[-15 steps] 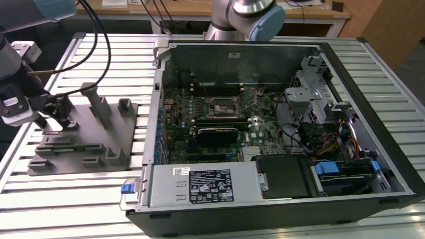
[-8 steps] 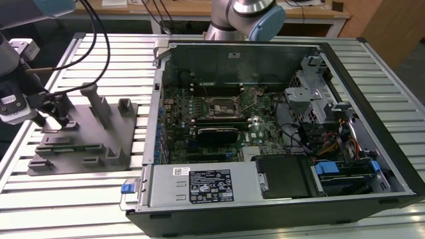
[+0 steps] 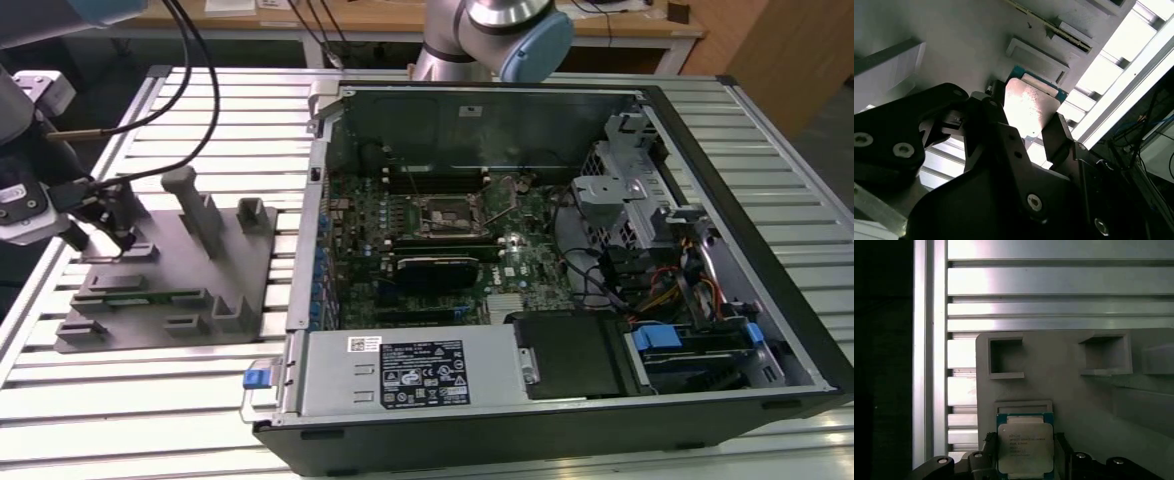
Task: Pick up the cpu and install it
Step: 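Pick up the cpu and move it towards the insertion slot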
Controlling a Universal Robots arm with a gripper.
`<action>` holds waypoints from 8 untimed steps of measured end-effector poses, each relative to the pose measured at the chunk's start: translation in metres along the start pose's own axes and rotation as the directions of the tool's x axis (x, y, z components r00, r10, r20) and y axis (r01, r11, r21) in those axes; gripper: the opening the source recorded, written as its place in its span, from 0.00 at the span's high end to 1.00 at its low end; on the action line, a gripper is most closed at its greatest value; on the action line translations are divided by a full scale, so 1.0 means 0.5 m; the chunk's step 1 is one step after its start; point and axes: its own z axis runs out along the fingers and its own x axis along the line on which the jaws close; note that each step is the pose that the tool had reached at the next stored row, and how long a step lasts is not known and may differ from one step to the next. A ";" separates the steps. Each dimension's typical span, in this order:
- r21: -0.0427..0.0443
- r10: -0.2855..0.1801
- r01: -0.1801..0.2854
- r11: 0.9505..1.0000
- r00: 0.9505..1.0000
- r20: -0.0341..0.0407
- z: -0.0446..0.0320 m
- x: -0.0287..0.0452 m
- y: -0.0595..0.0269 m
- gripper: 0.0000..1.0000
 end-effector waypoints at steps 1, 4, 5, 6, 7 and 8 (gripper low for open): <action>0.000 0.000 0.000 1.000 1.000 0.000 -0.002 0.000 0.000 0.46; -0.001 0.000 0.000 1.000 1.000 0.000 -0.007 0.000 0.000 0.46; -0.002 0.000 0.000 1.000 1.000 0.000 -0.009 0.000 0.000 0.46; -0.002 0.000 0.000 1.000 1.000 0.000 -0.011 0.000 0.001 0.46; -0.003 0.000 0.000 1.000 1.000 0.000 -0.012 0.000 0.001 0.46; -0.003 0.000 0.000 1.000 1.000 0.000 -0.013 0.000 0.001 0.46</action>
